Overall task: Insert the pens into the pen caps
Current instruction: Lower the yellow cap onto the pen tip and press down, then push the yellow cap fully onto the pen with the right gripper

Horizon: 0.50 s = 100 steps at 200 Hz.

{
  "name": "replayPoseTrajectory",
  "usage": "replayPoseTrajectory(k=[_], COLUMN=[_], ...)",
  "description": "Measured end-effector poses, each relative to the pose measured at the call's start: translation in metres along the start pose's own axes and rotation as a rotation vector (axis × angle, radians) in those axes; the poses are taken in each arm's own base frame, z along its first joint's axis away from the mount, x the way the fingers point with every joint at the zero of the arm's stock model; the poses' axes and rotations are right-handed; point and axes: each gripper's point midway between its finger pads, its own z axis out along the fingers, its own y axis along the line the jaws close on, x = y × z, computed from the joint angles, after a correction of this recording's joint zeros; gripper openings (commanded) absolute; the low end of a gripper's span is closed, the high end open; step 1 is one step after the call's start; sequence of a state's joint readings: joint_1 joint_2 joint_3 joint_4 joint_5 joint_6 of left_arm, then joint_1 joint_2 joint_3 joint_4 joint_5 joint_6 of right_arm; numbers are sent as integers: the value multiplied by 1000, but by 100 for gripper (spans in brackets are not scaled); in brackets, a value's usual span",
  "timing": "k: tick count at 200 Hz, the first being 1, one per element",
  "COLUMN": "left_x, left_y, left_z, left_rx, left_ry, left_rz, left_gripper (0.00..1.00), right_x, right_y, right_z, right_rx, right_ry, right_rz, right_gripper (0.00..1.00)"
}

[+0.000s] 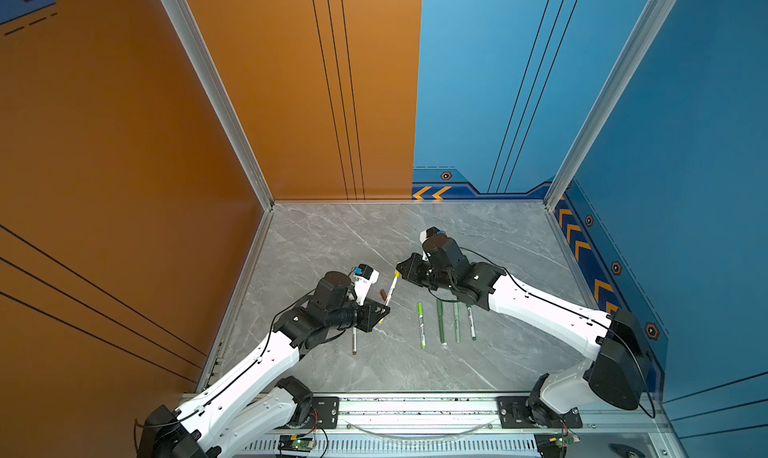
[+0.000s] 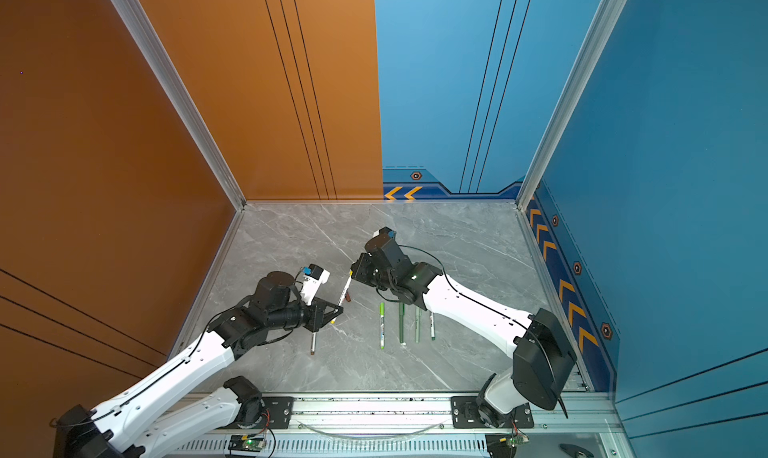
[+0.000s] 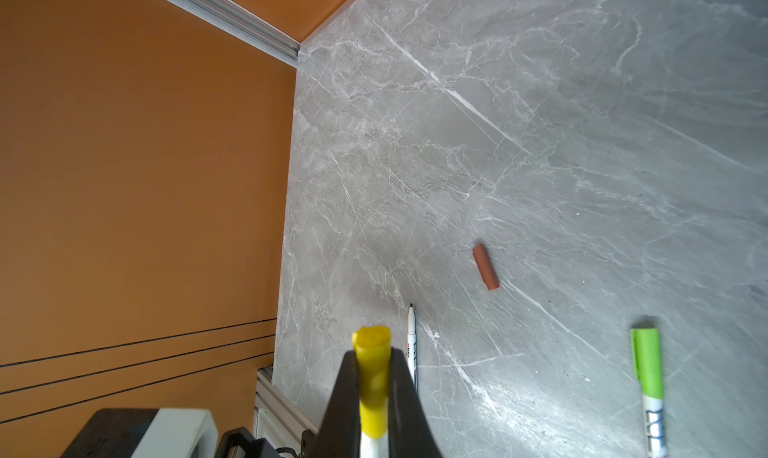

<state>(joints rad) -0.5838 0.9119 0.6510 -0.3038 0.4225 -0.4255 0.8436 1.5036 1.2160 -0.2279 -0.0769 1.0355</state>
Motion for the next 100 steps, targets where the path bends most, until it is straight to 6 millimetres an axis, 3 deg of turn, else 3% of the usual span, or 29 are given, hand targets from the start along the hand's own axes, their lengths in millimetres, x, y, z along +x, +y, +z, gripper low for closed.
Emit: replayPoseTrajectory(k=[55,100], left_x=[0,-3], left_y=[0,0], left_z=[0,-1], left_rx=[1,-5], left_ry=[0,-7], left_rz=[1,1], left_gripper=[0,0], right_x=[4,21], right_y=[4,9], right_z=[-4,0], right_rx=[-10,-16], right_ry=[7,43], right_rz=[-17,-37], right_gripper=[0,0])
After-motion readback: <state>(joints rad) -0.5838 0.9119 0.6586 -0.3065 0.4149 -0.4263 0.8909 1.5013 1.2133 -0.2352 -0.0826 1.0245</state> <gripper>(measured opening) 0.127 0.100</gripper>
